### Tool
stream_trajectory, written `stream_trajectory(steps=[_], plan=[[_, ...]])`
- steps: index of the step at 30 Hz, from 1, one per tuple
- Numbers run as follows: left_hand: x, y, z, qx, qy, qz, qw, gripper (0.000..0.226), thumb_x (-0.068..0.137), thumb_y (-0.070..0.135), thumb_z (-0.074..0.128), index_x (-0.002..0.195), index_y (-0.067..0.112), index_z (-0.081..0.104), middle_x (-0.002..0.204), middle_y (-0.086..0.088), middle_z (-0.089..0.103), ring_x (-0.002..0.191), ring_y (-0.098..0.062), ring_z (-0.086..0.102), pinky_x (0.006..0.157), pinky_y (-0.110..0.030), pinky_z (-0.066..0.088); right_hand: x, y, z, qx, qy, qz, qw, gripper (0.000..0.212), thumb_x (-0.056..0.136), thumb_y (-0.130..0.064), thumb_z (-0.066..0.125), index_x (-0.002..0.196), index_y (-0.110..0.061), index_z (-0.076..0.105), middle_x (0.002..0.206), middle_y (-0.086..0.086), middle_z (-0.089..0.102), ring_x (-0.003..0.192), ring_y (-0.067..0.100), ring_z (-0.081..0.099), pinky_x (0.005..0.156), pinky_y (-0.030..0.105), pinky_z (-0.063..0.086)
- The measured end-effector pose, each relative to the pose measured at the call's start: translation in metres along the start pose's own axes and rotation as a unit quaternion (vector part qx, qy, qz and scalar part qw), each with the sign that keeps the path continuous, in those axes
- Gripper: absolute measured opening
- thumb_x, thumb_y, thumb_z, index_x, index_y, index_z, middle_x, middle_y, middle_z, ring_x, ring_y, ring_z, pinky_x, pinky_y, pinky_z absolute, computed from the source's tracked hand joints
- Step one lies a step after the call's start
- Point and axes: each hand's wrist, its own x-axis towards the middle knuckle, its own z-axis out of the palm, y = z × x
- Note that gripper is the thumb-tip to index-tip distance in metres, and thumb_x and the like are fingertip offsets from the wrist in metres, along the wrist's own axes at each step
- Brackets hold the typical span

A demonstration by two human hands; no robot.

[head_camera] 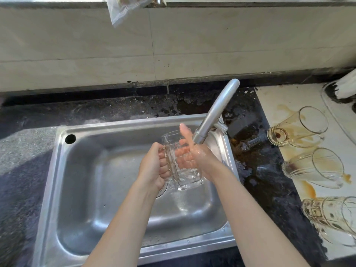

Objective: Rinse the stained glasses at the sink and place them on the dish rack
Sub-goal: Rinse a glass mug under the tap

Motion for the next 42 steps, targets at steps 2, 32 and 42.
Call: stream_trajectory(steps=[2, 32, 42], plan=[[0.002, -0.002, -0.001, -0.067, 0.015, -0.029, 0.997, 0.040, 0.085, 0.016, 0.043, 0.053, 0.025, 0.021, 0.032, 0.010, 0.015, 0.024, -0.005, 0.009, 0.029, -0.009, 0.008, 0.000, 0.018, -0.008, -0.021, -0.050, 0.020, 0.998, 0.076, 0.080, -0.073, 0.049, 0.127, -0.014, 0.055, 0.102, 0.009, 0.068, 0.087, 0.027, 0.066, 0.070, 0.035, 0.056], [-0.012, -0.019, -0.031, 0.422, -0.154, 0.127, 0.884, 0.040, 0.098, 0.040, 0.045, 0.063, 0.024, 0.055, 0.108, -0.001, 0.051, 0.108, -0.009, 0.047, 0.099, -0.033, 0.031, 0.014, 0.064, -0.020, 0.125, 0.103, 0.118, 0.980, 0.035, 0.100, -0.037, 0.036, 0.109, -0.016, 0.062, 0.110, 0.012, 0.065, 0.102, 0.027, 0.060, 0.092, 0.046, 0.047], [-0.011, -0.024, -0.026, 0.371, -0.140, 0.083, 0.914, 0.035, 0.094, 0.029, 0.055, 0.059, 0.023, 0.055, 0.058, 0.010, 0.048, 0.058, -0.010, 0.042, 0.056, -0.019, 0.035, 0.005, 0.037, -0.052, -0.342, 0.318, -0.151, 0.871, 0.019, 0.089, -0.016, 0.055, 0.106, -0.013, 0.062, 0.097, -0.003, 0.054, 0.086, 0.016, 0.053, 0.074, 0.026, 0.038]])
